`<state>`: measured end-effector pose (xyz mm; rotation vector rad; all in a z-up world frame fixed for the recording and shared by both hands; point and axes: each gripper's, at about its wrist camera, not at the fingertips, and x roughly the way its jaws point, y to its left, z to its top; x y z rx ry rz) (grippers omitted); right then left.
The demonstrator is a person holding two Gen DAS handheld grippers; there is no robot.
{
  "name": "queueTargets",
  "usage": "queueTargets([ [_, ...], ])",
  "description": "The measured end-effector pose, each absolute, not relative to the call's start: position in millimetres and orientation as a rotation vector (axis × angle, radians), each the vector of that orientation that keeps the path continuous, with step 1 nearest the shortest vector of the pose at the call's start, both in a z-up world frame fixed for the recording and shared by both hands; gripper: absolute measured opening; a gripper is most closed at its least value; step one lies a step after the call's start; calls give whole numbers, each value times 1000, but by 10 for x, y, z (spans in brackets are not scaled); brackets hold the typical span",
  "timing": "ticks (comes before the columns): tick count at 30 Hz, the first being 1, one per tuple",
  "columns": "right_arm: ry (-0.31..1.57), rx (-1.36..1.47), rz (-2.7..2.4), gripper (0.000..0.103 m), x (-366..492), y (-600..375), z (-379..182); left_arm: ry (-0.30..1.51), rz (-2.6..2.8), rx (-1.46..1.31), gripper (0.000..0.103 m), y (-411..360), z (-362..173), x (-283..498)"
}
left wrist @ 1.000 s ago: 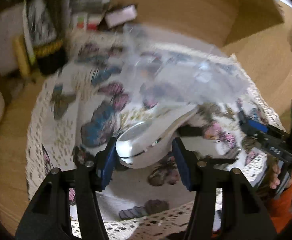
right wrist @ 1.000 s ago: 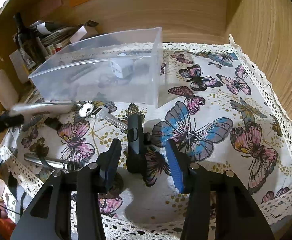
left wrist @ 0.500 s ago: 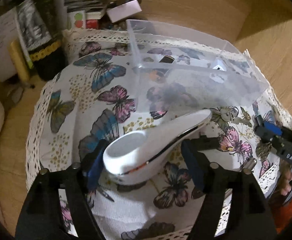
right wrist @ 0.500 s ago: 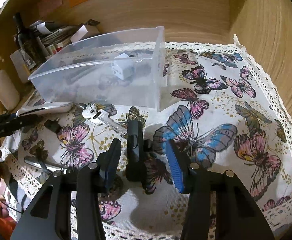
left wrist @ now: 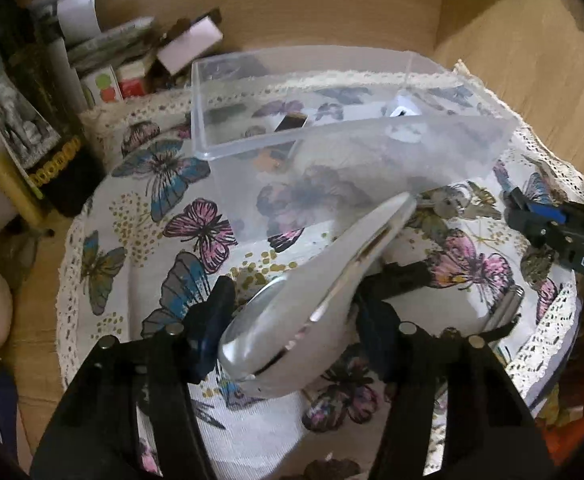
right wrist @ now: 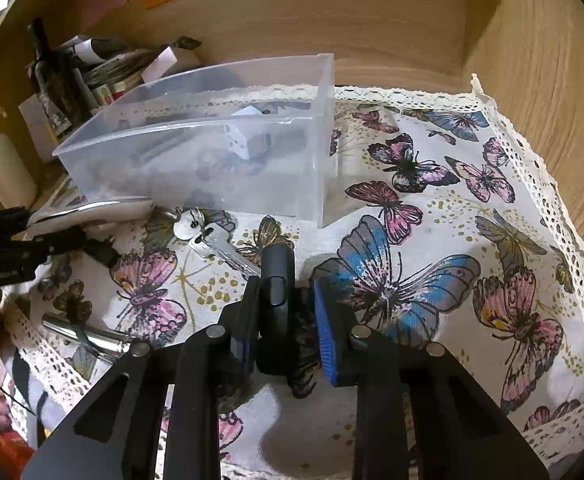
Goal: Organize rigid objects
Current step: 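Lift the white device with the left tool while the right tool grasps the black plug, then carry both items into the clear box and open both tools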
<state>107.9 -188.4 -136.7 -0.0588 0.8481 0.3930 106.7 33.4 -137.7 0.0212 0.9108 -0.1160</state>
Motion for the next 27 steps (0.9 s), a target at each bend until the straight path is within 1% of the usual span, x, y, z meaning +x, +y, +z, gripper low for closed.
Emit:
queueTargets([
  [5, 803, -49, 371, 23, 981, -1949, -1256, 847, -111, 8, 56, 321, -1237, 870],
  [8, 769, -43, 360, 23, 928, -1992, -1156, 796, -99, 2, 50, 333, -1111, 783],
  [9, 761, -42, 358, 23, 923, -1997, -1131, 781, -98, -3, 46, 345, -1065, 759],
  [10, 749, -39, 356, 23, 910, -2006, -1094, 769, -114, -15, 37, 348, -1021, 741],
  [14, 718, -31, 361, 23, 879, -2002, -1010, 720, -123, -23, 37, 314, -886, 697],
  [21, 695, -26, 378, 23, 832, -1955, -944, 692, -140, -53, 37, 264, -796, 687],
  [27, 633, -33, 383, 23, 842, -1923, -748, 642, -123, -38, 37, 248, -567, 693],
])
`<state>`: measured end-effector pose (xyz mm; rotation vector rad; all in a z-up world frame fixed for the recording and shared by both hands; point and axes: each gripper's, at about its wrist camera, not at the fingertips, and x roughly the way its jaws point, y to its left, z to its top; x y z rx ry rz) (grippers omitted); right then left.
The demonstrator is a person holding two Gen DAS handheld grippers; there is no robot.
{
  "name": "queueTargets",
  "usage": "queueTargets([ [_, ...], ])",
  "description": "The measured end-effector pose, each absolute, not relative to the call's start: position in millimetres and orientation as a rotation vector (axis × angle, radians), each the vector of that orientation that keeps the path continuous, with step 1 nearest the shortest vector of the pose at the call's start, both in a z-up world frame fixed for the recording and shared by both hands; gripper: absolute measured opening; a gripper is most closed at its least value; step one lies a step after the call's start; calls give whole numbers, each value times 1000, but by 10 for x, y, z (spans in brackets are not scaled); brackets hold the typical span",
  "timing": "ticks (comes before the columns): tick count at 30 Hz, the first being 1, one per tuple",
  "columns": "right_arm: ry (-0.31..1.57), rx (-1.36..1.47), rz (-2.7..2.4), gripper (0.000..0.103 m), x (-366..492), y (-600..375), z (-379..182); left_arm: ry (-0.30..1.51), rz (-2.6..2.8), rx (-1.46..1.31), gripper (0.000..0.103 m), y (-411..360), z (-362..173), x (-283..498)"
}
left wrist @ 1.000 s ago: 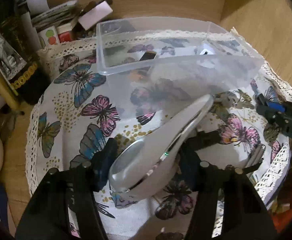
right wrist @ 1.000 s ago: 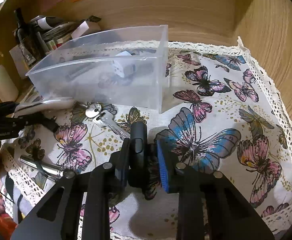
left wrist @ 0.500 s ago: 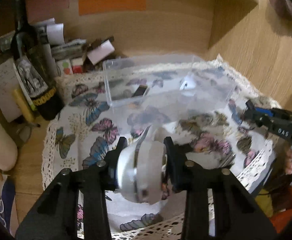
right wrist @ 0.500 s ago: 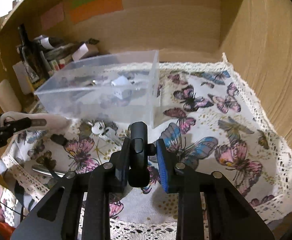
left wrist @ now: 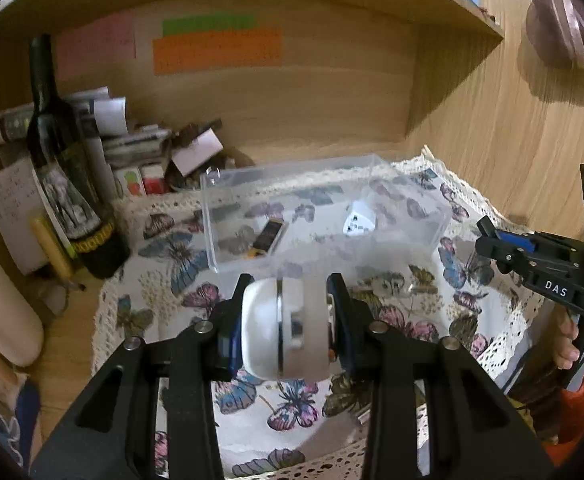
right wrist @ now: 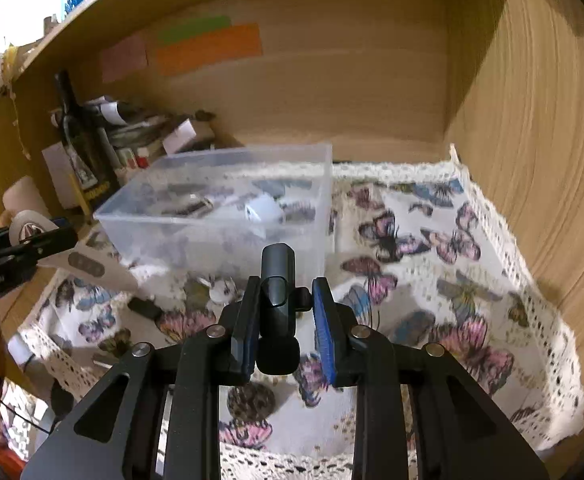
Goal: Organize rigid objects
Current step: 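Carry both items into the clear box and open both tools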
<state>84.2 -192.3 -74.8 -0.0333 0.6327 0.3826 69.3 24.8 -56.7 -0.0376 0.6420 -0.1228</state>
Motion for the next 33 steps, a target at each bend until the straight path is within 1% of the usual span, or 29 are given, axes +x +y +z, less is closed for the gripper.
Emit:
queueTargets([
  [10, 522, -24, 416, 23, 985, -1847, -329, 589, -145, -69, 37, 371, -78, 776],
  [18, 477, -44, 429, 23, 1210, -1700, -149, 521, -140, -43, 37, 396, 194, 990],
  [21, 493, -54, 429, 23, 1366, -1633, -184, 505, -131, -5, 37, 334, 175, 1172],
  [24, 527, -63, 427, 23, 1523, -1581, -272, 547, -149, -6, 37, 251, 55, 1442],
  [25, 544, -70, 422, 23, 1589, -1558, -319, 535, -144, -4, 37, 220, 15, 1513],
  [33, 666, -118, 402, 23, 1936, -1455, -667, 700, -270, -71, 37, 33, -383, 2063],
])
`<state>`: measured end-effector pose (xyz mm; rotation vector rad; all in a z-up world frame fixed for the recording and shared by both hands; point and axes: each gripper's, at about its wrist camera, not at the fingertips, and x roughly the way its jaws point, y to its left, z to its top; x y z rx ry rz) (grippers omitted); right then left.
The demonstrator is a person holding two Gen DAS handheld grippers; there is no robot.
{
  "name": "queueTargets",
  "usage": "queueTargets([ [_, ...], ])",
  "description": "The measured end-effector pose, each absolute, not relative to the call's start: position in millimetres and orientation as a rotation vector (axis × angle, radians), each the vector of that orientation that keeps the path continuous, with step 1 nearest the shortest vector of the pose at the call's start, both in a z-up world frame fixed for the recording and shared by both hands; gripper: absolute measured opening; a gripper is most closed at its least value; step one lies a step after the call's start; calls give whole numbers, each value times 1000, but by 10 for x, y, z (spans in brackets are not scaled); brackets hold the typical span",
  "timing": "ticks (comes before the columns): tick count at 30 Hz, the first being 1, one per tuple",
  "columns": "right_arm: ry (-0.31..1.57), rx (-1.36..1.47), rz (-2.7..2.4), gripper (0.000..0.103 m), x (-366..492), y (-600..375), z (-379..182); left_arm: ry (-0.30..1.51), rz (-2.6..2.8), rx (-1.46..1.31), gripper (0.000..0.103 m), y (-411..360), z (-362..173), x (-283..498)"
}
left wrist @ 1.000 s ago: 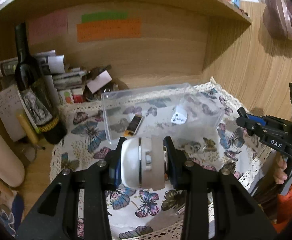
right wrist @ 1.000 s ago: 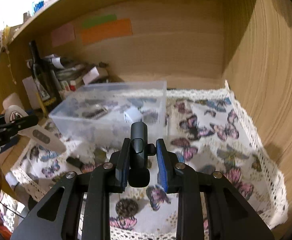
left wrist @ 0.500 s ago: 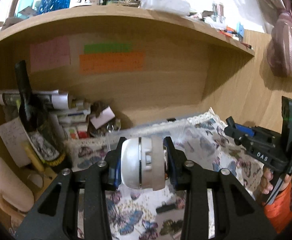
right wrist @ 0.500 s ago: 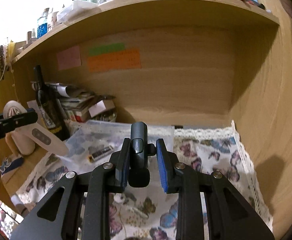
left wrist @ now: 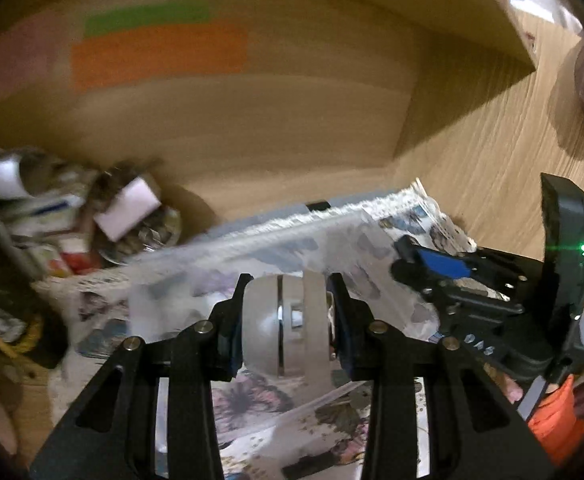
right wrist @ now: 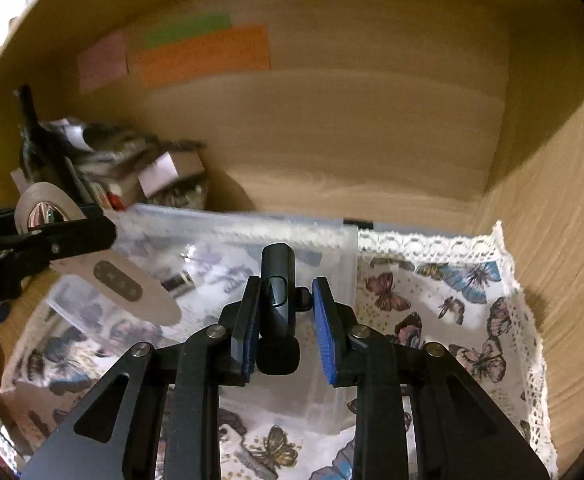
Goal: Organize rigid objects
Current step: 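Carry both items into the clear box and open both tools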
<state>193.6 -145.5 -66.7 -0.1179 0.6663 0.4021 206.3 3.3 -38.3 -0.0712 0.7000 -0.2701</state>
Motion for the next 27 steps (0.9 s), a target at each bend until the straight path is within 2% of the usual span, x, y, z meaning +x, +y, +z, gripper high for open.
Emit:
queueTargets([
  [14, 746, -200, 404, 24, 2089, -1227, -919, 847, -175, -116, 37, 231, -801, 2306],
  [19, 744, -213, 407, 24, 2064, -1201, -904, 847, -132, -102, 44, 302, -804, 2245],
  [23, 708, -199, 410, 32, 1975, -1246, -786, 808, -113, -92, 52, 332, -705, 2126],
  [27, 661, -181, 413, 33, 1815, -1326, -630, 758, -88, -74, 59, 324, -584, 2003],
])
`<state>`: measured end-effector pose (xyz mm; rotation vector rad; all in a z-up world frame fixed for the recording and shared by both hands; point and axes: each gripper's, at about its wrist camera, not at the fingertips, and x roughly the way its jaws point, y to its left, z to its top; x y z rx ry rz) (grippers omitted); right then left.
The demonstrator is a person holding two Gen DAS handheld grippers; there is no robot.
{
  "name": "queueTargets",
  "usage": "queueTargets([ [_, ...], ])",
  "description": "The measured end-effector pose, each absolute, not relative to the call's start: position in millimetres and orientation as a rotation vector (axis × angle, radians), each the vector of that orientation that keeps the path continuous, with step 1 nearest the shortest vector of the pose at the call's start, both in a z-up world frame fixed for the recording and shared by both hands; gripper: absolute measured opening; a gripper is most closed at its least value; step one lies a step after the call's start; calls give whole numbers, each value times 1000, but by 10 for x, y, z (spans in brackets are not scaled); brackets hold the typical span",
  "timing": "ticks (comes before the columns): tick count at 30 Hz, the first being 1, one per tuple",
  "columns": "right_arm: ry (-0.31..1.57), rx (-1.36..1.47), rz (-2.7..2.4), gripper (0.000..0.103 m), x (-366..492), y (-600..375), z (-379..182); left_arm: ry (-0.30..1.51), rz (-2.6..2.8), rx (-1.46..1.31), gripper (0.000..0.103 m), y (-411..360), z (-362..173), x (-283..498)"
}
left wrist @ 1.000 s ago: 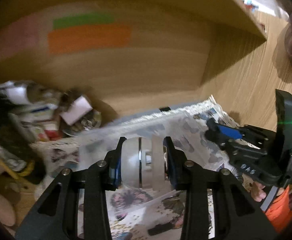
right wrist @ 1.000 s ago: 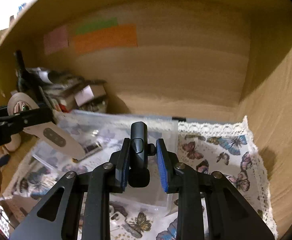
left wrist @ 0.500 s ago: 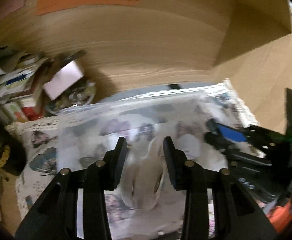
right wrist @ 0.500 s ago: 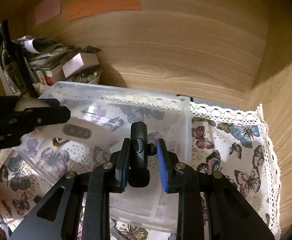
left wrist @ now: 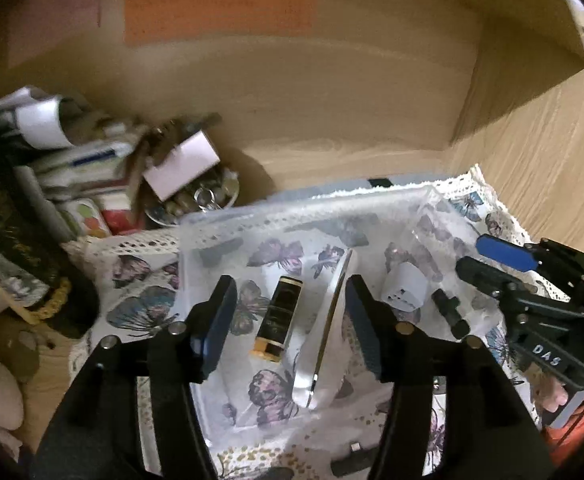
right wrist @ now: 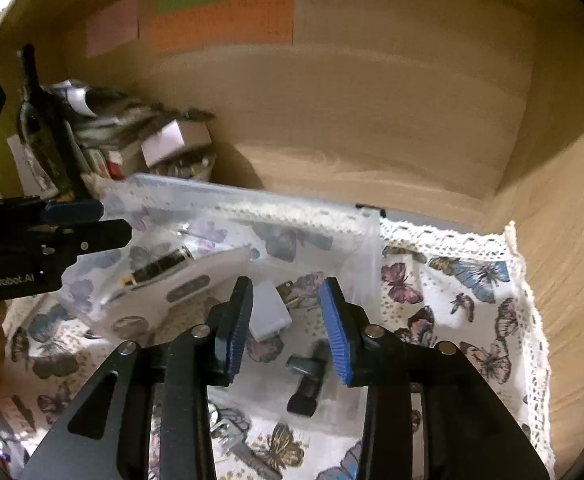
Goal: Organize rigid objects
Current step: 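Carry both items into the clear box and open both tools, then grasp the silver metal tube with the left tool while the right tool grasps the dark spiky ball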
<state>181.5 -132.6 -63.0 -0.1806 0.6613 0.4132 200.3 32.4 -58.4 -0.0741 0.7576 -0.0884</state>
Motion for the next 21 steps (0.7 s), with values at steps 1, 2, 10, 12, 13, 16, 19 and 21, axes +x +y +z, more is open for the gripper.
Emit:
queueTargets([
  [1, 647, -178, 413, 35, 1756, -1350, -588, 745, -84, -71, 62, 321, -552, 1958],
  [2, 633, -176, 413, 37, 1703, -1366, -554, 729, -78, -66, 63, 320, -516, 1888],
  [10, 553, -166, 422, 47, 1176, -1512, -394, 636, -30, -32, 82, 252, -357, 1374],
  [12, 541, -164, 416, 49, 1061, -1546, -394, 624, -24, -20, 84, 221, -357, 1247],
  [13, 536, -163, 415, 50, 989, -1572, -399, 619, -22, -11, 86, 201, -362, 1177],
  [16, 534, -162, 407, 50, 831, -1630, -440, 613, -18, 1, 94, 147, -409, 1003],
  [19, 552, -147, 398, 51, 719, -1709, -534, 645, -20, -16, 97, 130, -490, 879],
  [21, 578, -131, 397, 51, 677, -1766, -625, 674, -15, -24, 98, 125, -578, 852],
])
